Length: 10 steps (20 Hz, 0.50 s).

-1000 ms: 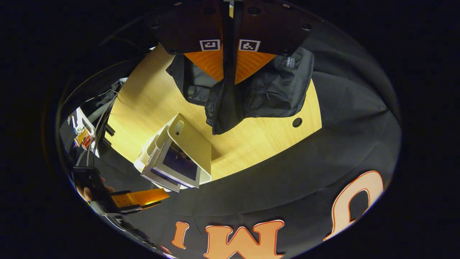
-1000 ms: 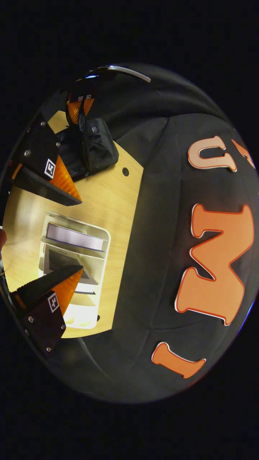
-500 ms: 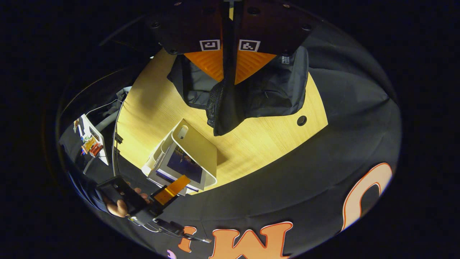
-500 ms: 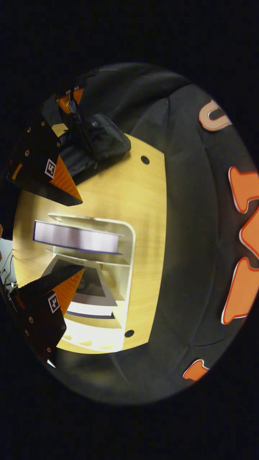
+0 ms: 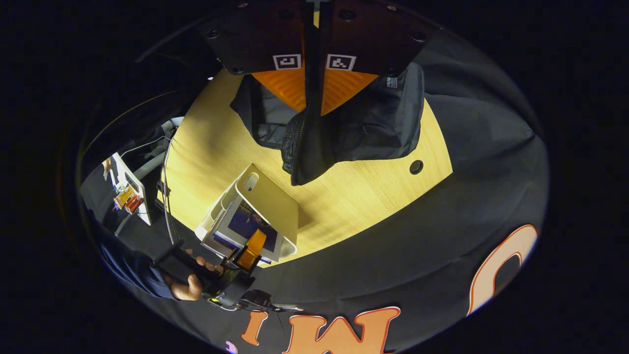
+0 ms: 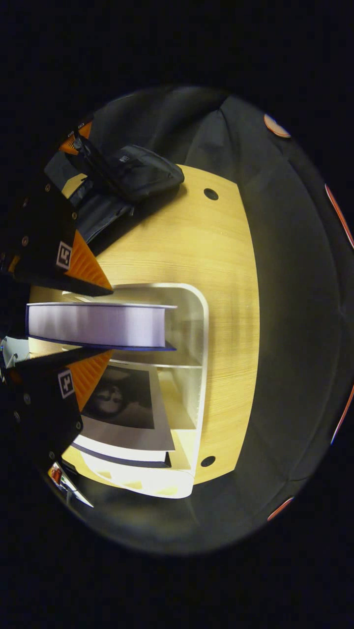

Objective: Open the schoolbag, grab two books from the bookshelf and put them into the schoolbag.

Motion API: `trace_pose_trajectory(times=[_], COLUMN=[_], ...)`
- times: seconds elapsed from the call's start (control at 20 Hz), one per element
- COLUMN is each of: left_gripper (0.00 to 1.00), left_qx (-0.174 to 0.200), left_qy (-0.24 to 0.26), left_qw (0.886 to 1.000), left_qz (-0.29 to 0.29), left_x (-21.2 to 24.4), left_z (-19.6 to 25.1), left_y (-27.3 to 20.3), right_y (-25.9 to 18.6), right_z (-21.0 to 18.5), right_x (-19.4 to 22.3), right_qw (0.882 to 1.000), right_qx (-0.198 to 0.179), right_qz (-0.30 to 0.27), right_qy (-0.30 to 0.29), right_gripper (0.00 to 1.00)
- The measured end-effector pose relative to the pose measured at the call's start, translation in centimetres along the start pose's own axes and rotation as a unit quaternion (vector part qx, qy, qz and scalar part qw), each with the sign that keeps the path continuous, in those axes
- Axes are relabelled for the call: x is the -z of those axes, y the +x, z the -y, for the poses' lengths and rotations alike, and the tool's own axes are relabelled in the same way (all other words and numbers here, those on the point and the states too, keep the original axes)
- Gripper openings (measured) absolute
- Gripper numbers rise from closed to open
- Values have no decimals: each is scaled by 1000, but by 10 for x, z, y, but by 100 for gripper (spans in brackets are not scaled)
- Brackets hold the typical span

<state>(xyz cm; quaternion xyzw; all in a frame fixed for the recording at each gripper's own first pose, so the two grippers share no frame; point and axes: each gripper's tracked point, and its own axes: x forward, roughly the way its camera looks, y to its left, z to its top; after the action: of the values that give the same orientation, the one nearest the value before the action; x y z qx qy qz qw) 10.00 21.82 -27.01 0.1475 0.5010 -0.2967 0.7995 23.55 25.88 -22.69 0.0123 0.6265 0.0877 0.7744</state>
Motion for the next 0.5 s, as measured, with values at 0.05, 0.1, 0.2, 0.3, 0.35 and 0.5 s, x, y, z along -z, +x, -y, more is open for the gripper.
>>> trace_pose_trajectory(times=[0.05, 0.1, 0.2, 0.3, 0.35, 0.5], left_gripper=[5, 5, 5, 5, 5, 5], left_qx=[2, 5, 10, 14, 17, 25], left_qy=[-3, -5, -5, -5, -4, -1], left_qw=[1000, 1000, 1000, 1000, 1000, 1000], left_qz=[-1, -1, -2, -2, -4, -7], left_x=[0, 2, 1, 0, 1, 0], left_z=[0, 0, 1, 1, 2, 3], left_y=[1, 2, 3, 4, 5, 8], right_y=[0, -3, -9, -24, -31, -51], right_z=[3, 6, 5, 9, 9, 11], right_x=[1, 3, 9, 24, 35, 64], right_qw=[1000, 1000, 1000, 1000, 1000, 1000], right_qx=[7, 11, 14, 14, 12, -4], right_qz=[-2, -7, -6, -1, 0, 9], right_qy=[6, 8, 14, 16, 15, 21], right_gripper=[45, 39, 37, 36, 35, 35])
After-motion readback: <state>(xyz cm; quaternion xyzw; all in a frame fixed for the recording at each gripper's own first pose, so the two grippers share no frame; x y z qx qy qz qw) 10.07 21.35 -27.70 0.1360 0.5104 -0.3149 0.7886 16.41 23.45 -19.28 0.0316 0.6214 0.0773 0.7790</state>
